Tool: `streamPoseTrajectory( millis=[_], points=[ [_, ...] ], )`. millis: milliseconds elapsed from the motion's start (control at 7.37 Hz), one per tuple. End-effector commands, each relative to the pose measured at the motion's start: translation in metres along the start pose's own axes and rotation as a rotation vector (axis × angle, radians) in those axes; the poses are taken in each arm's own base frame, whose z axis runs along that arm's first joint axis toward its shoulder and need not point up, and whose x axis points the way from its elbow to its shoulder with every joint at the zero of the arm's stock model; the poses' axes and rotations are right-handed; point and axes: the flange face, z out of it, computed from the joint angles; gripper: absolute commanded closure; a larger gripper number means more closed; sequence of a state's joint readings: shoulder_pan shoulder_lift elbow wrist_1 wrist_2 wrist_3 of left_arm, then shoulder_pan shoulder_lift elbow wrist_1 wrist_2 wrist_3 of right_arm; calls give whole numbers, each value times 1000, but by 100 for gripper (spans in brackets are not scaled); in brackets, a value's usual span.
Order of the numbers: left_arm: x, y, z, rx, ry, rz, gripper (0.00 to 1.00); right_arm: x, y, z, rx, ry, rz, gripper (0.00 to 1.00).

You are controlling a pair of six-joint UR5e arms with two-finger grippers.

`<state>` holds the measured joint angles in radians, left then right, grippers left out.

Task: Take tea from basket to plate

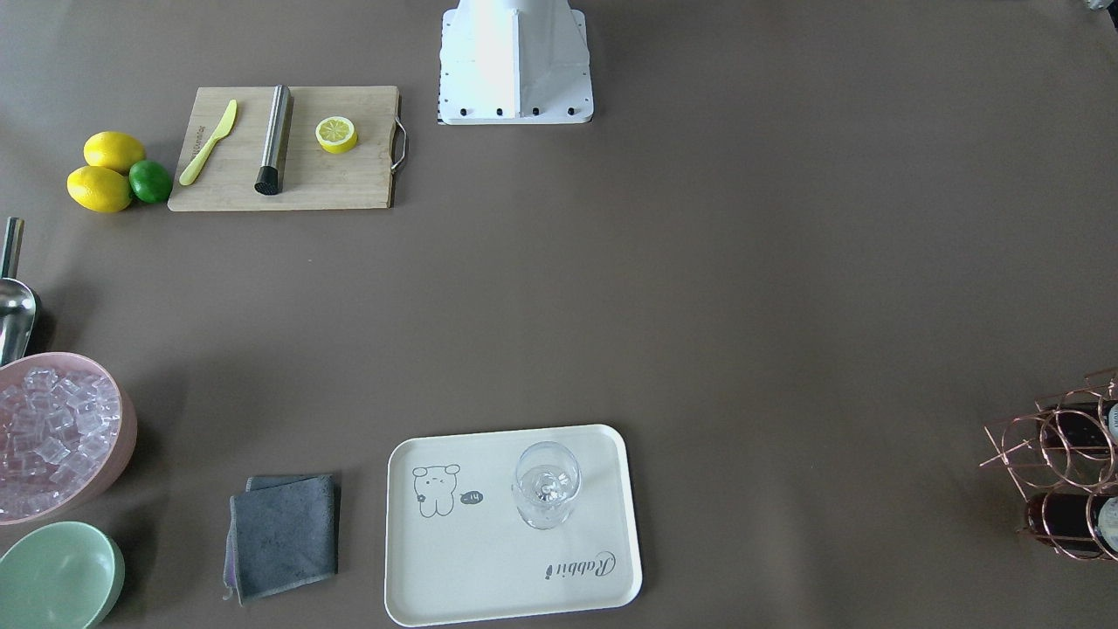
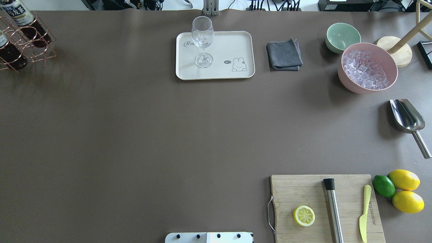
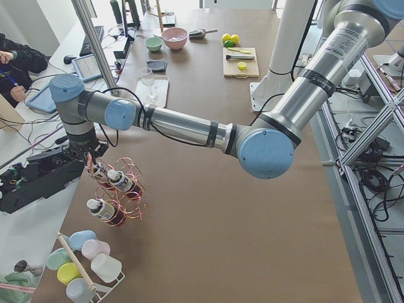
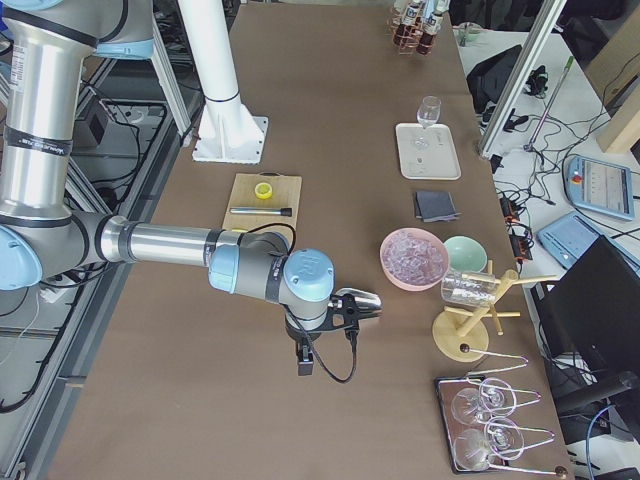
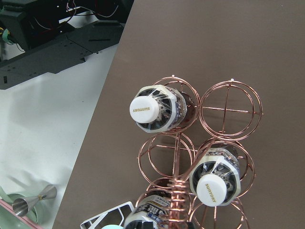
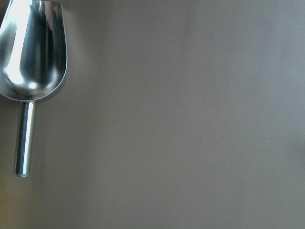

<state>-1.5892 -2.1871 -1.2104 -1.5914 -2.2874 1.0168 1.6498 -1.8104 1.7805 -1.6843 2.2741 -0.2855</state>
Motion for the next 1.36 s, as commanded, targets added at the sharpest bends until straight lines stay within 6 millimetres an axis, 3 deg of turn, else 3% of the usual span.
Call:
streamPoseTrajectory(
  millis=[0,271,543,678,1221],
  points=[
    [17,-19,-46,-2,20,39,100,0,0,0,-1,2,2,0],
    [54,-55,-87,-2,45,55,100,0,0,0,-2,2,5,0],
    [81,-123,-117,-9,56,27,100,1,1,0,0,-1,10,0],
    [109,-156,-116,7,60,85,100,7,5,-4,14,-4,27,0],
    [216,-256,-110,59,73,234,100,12,9,-9,27,0,38,0]
  ],
)
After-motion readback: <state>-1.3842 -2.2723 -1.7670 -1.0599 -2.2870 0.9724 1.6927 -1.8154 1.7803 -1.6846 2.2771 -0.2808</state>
